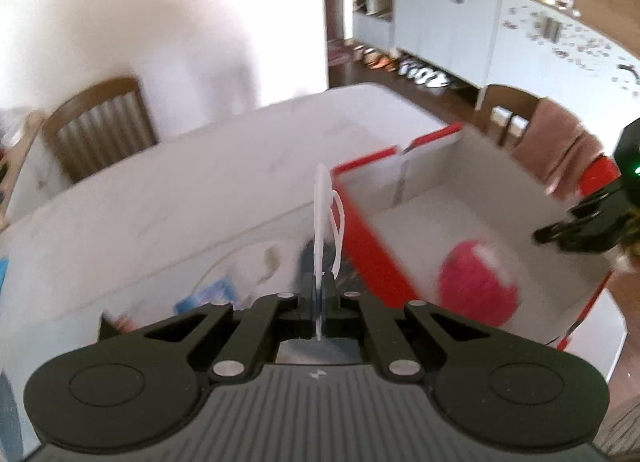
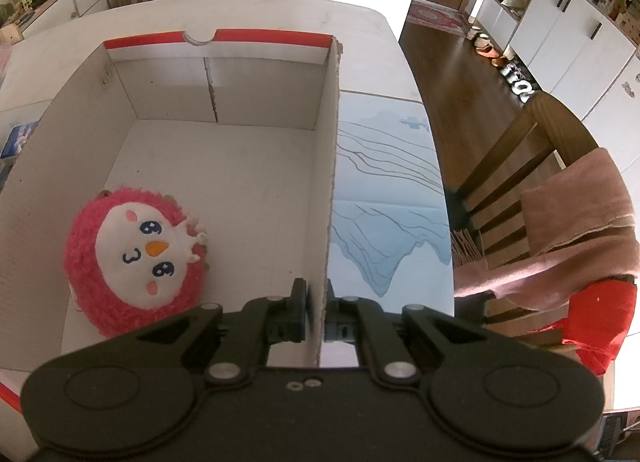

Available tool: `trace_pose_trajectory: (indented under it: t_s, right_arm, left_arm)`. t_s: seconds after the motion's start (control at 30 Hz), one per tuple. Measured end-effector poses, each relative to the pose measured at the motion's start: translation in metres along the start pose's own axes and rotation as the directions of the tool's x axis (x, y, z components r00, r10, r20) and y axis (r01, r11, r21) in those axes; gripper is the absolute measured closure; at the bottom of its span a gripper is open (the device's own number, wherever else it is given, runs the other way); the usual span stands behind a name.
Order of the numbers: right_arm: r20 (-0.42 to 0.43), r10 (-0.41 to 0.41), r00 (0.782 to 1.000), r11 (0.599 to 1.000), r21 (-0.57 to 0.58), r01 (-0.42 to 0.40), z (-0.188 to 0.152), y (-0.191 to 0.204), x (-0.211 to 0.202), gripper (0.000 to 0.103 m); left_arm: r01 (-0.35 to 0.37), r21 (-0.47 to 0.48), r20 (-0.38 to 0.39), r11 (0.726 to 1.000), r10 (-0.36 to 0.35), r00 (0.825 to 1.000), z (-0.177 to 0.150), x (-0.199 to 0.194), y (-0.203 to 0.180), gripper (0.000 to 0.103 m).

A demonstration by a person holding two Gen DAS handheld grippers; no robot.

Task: Organize objects
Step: 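Lift the white paper bag with the left gripper toward the box, then lower the paper bag into the box and open the left gripper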

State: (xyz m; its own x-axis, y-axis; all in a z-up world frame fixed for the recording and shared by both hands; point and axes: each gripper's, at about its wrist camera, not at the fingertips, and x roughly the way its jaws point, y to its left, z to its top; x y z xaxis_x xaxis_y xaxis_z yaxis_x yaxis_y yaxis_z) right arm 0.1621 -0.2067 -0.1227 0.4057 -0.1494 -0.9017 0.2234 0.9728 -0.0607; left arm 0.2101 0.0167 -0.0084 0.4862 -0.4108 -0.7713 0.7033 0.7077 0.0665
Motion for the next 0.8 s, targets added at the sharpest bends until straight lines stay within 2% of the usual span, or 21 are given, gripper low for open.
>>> trace_pose_trajectory:
  t_s: [0.2, 0.37, 0.67, 0.8]
  right_arm:
    - [-0.001, 0.0, 1.0, 1.0, 0.004, 0.001, 0.001, 0.001, 0.0, 0.099]
    - [0.001, 0.016, 1.0, 1.0, 0.012, -0.016, 0.002, 0.002, -0.006, 0.101]
    - [-0.006, 0.026, 1.0, 1.0, -0.006, -0.026, -0.001, 0.001, -0.004, 0.101]
    - [-0.01, 0.033, 0.999, 0.999, -0.013, -0.033, 0.0, 0.0, -0.005, 0.101]
  left_arm:
    - [0.063, 0.111, 0.011, 0.992, -0.065, 0.998, 0.034, 0.019, -0.043, 0.102]
    - [0.1, 0.175, -0.036, 0.98, -0.095, 0.995, 0.048, 0.051, -0.074, 0.102]
    - [0.107, 0.235, -0.153, 0.966, -0.072, 0.986, 0.046, 0.116, -0.102, 0.102]
    - [0.105, 0.247, -0.211, 0.963, -0.052, 0.976, 0.045, 0.14, -0.108, 0.102]
